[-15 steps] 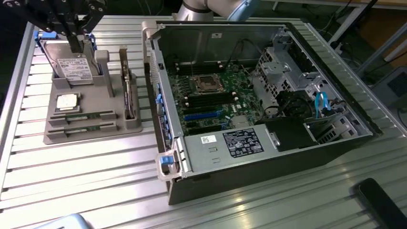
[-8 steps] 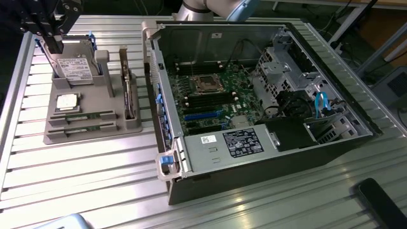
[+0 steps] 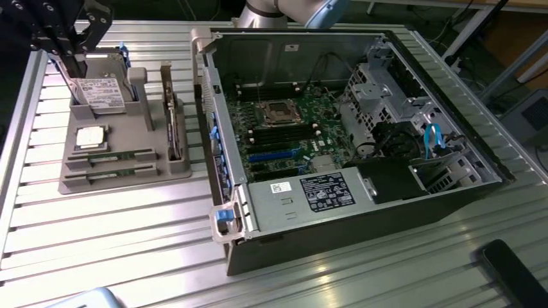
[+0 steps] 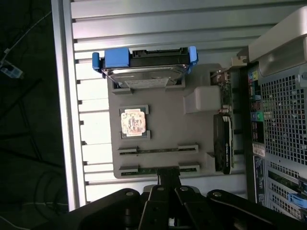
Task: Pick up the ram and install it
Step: 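Reach for the ram, then pick up the ram and move it above insertion slot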
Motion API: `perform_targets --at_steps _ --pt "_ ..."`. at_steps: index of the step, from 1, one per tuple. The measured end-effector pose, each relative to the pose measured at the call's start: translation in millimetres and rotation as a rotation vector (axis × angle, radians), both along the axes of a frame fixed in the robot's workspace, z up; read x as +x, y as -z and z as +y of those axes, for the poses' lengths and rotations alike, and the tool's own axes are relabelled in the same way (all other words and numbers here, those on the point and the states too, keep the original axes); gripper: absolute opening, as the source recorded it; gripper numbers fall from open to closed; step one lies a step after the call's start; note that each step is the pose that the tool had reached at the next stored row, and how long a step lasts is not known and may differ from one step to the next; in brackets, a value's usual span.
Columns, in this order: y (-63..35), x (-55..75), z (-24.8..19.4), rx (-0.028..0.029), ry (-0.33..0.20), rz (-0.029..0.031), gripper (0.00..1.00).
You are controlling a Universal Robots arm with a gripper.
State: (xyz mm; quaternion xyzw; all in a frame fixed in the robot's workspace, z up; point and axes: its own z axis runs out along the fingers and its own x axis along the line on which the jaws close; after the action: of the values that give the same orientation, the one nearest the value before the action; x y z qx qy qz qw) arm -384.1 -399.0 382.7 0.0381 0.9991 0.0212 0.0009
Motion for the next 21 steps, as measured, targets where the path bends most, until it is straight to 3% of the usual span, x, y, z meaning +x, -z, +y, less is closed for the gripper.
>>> perform_targets --at_steps 8,21 --pt "22.5 -1.9 0.0 -0.0003 0.000 0.0000 0.10" --pt "22.8 -1.9 0.0 -0.0003 0.000 0.0000 0.10"
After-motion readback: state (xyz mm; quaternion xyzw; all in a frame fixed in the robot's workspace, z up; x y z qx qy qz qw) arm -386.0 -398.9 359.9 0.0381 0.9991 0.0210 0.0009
